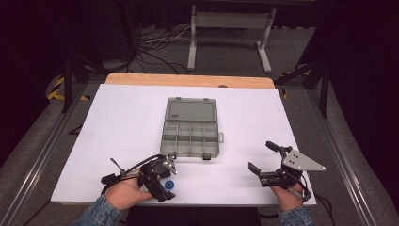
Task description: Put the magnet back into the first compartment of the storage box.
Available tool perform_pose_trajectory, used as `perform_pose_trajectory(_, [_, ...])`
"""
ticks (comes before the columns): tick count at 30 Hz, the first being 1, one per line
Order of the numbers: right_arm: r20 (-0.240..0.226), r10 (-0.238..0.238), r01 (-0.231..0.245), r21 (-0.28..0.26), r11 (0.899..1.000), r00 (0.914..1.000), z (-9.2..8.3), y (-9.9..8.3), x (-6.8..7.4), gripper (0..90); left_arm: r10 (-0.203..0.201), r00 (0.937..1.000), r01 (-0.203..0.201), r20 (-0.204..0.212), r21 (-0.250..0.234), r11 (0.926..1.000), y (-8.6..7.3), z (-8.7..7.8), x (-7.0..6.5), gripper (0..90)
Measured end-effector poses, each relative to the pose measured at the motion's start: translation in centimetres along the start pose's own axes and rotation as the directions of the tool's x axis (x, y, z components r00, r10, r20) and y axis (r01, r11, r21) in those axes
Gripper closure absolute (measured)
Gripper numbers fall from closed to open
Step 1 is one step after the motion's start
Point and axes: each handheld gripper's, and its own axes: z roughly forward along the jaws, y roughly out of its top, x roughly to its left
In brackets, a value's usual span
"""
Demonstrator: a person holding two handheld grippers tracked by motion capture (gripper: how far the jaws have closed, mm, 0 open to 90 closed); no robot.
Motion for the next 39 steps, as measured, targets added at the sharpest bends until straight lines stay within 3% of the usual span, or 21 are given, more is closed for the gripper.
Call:
perform_pose_trajectory(8, [-0.005,-0.005,0.005,0.002,1.0,1.0,0.05,0.01,0.05,2.0,-0.012,0.9995,0.012,-0.03,0.011,0.9999,0.1,0.2,-0.02,35.1])
perform_pose_trajectory(23, [-0.009,-0.006,0.006,0.011,1.0,0.9999,0.13,-0.01,0.11,2.5,0.015,0.9984,-0.014,-0.055,0.022,0.9997,0.21,0.06,-0.3,61.2])
perform_pose_trajectory(39, [-0.006,-0.005,0.005,0.009,1.0,1.0,0.15,-0.04,0.07,2.5,0.028,0.9981,-0.027,-0.055,0.021,0.9994,0.46,-0.69,-0.21,62.1])
